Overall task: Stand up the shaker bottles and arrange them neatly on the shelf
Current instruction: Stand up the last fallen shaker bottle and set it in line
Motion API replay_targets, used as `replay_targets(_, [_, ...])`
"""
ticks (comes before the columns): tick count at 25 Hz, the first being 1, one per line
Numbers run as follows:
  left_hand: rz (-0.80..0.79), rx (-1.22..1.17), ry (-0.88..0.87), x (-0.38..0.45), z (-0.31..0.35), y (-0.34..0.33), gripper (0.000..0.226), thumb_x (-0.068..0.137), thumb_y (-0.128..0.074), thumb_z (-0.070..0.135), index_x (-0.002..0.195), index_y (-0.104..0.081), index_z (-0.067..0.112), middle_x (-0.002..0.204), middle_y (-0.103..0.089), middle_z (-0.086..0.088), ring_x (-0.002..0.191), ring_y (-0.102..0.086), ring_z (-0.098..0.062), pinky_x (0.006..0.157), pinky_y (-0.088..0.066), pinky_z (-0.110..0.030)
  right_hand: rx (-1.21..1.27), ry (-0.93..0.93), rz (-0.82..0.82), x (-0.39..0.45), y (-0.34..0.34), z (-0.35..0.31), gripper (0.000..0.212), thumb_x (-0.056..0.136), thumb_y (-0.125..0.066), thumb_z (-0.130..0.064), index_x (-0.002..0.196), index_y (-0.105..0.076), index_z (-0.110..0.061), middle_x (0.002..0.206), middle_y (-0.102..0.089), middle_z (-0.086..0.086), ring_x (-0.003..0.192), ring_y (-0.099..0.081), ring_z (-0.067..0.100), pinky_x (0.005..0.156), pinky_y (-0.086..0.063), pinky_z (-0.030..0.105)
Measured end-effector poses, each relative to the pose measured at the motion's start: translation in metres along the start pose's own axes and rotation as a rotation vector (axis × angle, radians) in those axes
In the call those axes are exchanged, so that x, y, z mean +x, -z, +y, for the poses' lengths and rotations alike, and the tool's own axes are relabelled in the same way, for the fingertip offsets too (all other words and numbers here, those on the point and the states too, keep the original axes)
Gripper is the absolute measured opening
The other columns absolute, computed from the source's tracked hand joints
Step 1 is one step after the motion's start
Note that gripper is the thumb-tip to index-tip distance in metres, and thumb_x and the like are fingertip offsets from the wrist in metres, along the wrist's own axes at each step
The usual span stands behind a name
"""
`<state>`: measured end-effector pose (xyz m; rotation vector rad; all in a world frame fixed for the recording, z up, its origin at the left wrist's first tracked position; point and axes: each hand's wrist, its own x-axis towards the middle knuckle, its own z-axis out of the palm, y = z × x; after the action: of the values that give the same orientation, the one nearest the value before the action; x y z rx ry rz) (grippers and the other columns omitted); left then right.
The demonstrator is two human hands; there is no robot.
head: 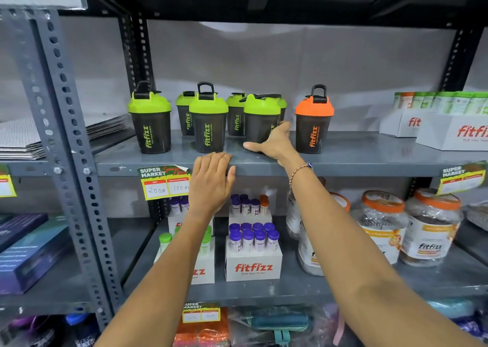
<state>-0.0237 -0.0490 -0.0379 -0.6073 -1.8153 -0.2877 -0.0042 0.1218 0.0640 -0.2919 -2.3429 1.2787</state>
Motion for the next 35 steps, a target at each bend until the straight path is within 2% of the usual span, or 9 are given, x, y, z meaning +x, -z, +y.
replay_targets(3, [-0.007,-0.001,0.003,0.000,-0.002,0.001,0.037,0.099,-0.039,0.030,0.111,-0.063,0.004,0.110,-0.065,-0.010,0.100,-0.058,-0.029,0.090,-0.036,-0.038,0.046,-0.024,-0.070,0.000,0.002,-0.001,0.117,0.072,-0.082,-0.026,0.144,0.005,0.002,0.149,-0.025,0.016,0.136,-0.033,0.028,0.104,-0.036,0.033])
replay_targets(6, [-0.013,-0.009,0.013,-0.002,0.002,0.000,0.037,0.099,-0.038,0.030,0.111,-0.063,0.004,0.110,-0.065,-0.010,0.100,-0.058,-0.028,0.091,-0.036,-0.038,0.077,-0.052,-0.125,0.000,0.007,0.003,0.102,0.077,-0.074,-0.010,0.142,0.003,0.003,0.122,-0.041,0.012,0.109,-0.045,0.023,0.083,-0.044,0.028])
replay_targets(11, [-0.015,-0.004,0.006,0.000,0.001,-0.001,0.038,0.099,-0.037,0.030,0.111,-0.063,0.005,0.110,-0.065,-0.010,0.100,-0.058,-0.029,0.090,-0.035,-0.038,0.068,-0.027,-0.079,-0.001,0.005,0.002,0.103,0.070,-0.084,-0.018,0.137,-0.008,-0.001,0.144,-0.034,0.015,0.131,-0.038,0.027,0.106,-0.037,0.036])
replay_targets(15, [0.010,-0.006,-0.003,-0.001,0.001,-0.001,0.040,0.099,-0.036,0.030,0.111,-0.063,0.003,0.110,-0.066,-0.011,0.100,-0.059,-0.030,0.091,-0.036,-0.038,0.075,-0.065,-0.139,-0.003,0.011,0.001,0.102,0.074,-0.075,0.000,0.141,0.002,0.005,0.128,-0.046,0.018,0.104,-0.048,0.023,0.080,-0.047,0.030])
replay_targets(20, [0.010,-0.014,-0.007,-0.001,0.000,-0.001,0.040,0.100,-0.036,0.031,0.111,-0.063,0.004,0.110,-0.066,-0.010,0.100,-0.059,-0.029,0.091,-0.036,-0.038,0.107,-0.063,-0.123,-0.005,0.011,-0.001,0.112,0.074,-0.078,-0.001,0.145,0.009,0.003,0.151,-0.030,0.019,0.135,-0.036,0.029,0.106,-0.035,0.035])
replay_targets(27, [0.006,-0.079,0.055,0.001,0.008,0.005,0.037,0.098,-0.037,0.029,0.107,-0.064,0.005,0.108,-0.066,-0.009,0.098,-0.058,-0.028,0.090,-0.036,-0.037,0.126,-0.001,-0.136,-0.017,0.021,0.006,0.098,0.070,-0.083,-0.010,0.138,-0.013,-0.005,0.132,-0.048,0.011,0.128,-0.047,0.027,0.107,-0.040,0.040])
replay_targets(29, [0.010,-0.116,0.145,0.009,0.020,0.012,0.031,0.097,-0.040,0.027,0.104,-0.063,0.008,0.107,-0.065,-0.006,0.095,-0.057,-0.025,0.086,-0.036,-0.036,0.165,0.076,-0.020,-0.028,0.030,0.016,0.078,0.077,-0.078,-0.018,0.136,-0.028,-0.007,0.110,-0.056,0.000,0.113,-0.055,0.019,0.099,-0.046,0.034])
replay_targets(32, [-0.021,-0.272,0.261,0.045,0.046,0.019,0.025,0.094,-0.048,0.023,0.112,-0.059,0.010,0.117,-0.060,-0.005,0.101,-0.055,-0.024,0.086,-0.039,-0.034,0.356,0.273,0.428,-0.042,0.052,0.033,0.024,0.085,-0.065,-0.019,0.108,-0.062,-0.017,0.084,-0.068,-0.006,0.089,-0.067,0.018,0.088,-0.054,0.036])
replay_targets(35, [-0.211,-0.470,0.429,0.082,0.071,0.019,0.063,0.092,-0.061,0.021,0.145,-0.032,0.001,0.150,-0.034,-0.014,0.136,-0.034,-0.028,0.111,-0.028,-0.035,0.485,0.257,0.704,-0.033,0.080,0.047,0.018,0.088,-0.061,-0.015,0.106,-0.064,-0.011,0.099,-0.067,0.002,0.092,-0.064,0.015,0.092,-0.052,0.039])
